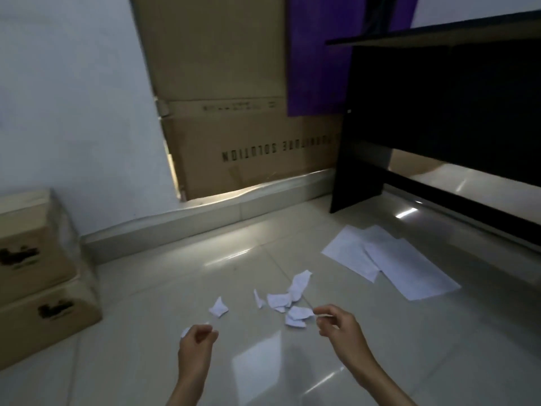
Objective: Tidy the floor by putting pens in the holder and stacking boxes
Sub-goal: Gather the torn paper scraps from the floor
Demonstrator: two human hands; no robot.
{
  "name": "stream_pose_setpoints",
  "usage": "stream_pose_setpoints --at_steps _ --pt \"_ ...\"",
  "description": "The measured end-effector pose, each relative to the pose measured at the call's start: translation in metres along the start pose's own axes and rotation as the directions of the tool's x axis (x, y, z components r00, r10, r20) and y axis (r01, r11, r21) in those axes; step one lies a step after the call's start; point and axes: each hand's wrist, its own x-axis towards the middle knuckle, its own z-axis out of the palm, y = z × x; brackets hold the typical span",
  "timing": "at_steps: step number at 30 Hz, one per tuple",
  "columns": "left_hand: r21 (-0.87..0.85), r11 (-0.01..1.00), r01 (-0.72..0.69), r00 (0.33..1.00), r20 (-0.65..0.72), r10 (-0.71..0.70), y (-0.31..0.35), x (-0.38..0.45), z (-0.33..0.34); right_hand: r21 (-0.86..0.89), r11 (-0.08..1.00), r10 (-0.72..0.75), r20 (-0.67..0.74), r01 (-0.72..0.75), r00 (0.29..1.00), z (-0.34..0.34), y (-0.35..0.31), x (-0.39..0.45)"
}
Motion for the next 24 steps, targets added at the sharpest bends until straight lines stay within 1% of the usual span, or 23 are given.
stream_pose_setpoints --at_steps 4,7,10,13,16,20,22,24 --pt "0.034 0.990 0.134 0.985 -0.116 -0.129 -0.035 0.008 -0.048 -0.031 1.000 0.009 0.127 -0.005 0.992 0.051 0.009 0.011" --pt "0.058 0.980 0.191 0.970 -0.161 -0.180 -0.049 0.012 -0.082 -0.079 0.997 0.031 0.242 -0.012 0.970 0.086 0.012 0.016" --pt "0.091 0.981 0.170 0.968 -0.200 -0.149 -0.062 0.013 -0.113 -0.140 0.990 0.024 0.323 0.023 0.946 0.116 0.014 0.023" --pt "0.139 0.973 0.186 0.955 -0.258 -0.146 -0.073 0.011 -0.144 -0.188 0.980 0.017 0.388 0.061 0.922 0.147 0.020 0.030" --pt "0.241 0.942 0.233 0.938 -0.311 -0.153 -0.093 0.015 -0.181 -0.188 0.979 0.009 0.451 0.085 0.892 0.178 0.026 0.031" --pt "0.347 0.874 0.339 0.891 -0.417 -0.180 -0.132 0.014 -0.227 -0.185 0.976 0.006 0.542 0.112 0.841 0.214 0.038 0.029" --pt "0.351 0.861 0.368 0.879 -0.433 -0.199 -0.143 0.012 -0.237 -0.181 0.975 -0.002 0.566 0.127 0.824 0.229 0.046 0.029" --pt "0.371 0.864 0.340 0.894 -0.411 -0.175 -0.152 0.012 -0.239 -0.179 0.973 -0.012 0.583 0.143 0.813 0.240 0.053 0.031"
